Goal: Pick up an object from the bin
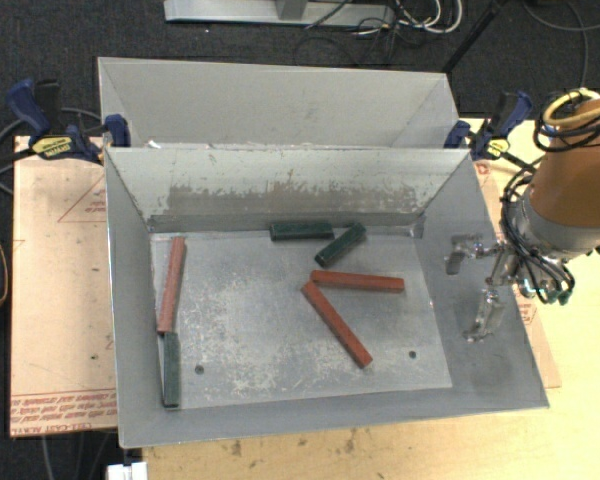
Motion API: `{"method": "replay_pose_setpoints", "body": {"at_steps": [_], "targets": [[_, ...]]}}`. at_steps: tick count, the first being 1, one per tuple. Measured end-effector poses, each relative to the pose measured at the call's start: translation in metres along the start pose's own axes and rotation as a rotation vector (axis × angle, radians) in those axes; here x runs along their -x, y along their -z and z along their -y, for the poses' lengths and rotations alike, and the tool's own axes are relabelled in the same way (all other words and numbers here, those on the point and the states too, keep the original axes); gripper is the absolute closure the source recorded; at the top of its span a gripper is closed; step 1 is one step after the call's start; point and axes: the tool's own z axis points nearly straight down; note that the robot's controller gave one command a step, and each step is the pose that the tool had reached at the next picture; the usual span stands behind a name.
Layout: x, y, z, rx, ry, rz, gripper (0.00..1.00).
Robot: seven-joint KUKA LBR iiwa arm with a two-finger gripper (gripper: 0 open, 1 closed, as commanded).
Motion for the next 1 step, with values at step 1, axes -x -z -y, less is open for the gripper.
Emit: {"method": "replay_pose_setpoints", "body": {"at_steps": [1], "targets": [[0.0423, -0.1312, -0.0426, 0.000, 0.108, 0.008, 0.00]]}}
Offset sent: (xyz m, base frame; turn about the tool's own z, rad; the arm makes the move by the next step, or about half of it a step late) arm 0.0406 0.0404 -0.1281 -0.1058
